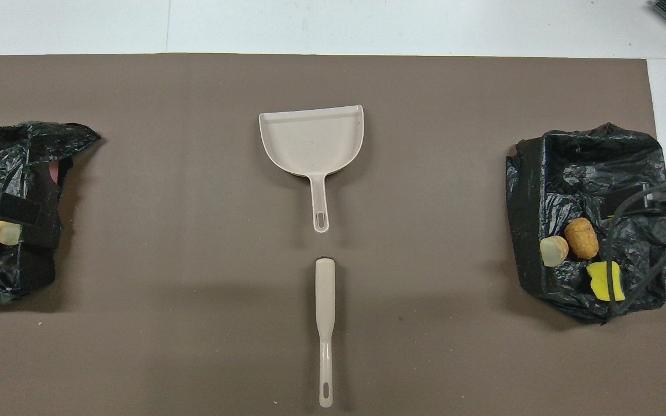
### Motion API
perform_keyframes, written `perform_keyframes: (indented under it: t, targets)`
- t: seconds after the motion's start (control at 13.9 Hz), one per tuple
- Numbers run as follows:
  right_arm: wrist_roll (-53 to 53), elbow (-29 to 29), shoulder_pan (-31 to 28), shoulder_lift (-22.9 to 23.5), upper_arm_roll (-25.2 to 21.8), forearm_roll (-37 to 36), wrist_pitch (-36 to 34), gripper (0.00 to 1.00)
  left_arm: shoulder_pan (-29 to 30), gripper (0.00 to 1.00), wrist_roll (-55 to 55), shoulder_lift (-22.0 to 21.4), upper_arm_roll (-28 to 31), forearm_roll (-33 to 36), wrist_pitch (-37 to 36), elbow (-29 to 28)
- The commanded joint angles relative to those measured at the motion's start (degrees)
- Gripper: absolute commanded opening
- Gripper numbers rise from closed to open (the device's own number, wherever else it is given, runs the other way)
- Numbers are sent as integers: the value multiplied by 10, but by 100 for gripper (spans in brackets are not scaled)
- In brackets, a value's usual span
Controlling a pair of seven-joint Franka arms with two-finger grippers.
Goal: Sweep and dump trash in bin
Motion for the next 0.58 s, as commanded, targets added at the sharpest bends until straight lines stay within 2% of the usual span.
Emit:
perform_keyframes:
  t: [0.0, 0.22, 0.36, 0.51]
  targets:
    - [-15, -6, -10, -7, 4, 10, 0, 100, -3, 100, 7, -11, 2, 8, -7, -8]
    - [-15, -6, -9, -7, 4, 10, 0, 100, -2, 100, 7, -8, 2, -4, -8, -5]
    - [-15, -6, -10, -7, 4, 10, 0, 100, 4, 100, 4, 4, 6, -32, -13, 16]
    - [-15, -6, -10, -7, 4, 10, 0, 100, 5, 100, 3, 11, 6, -31, -22, 30]
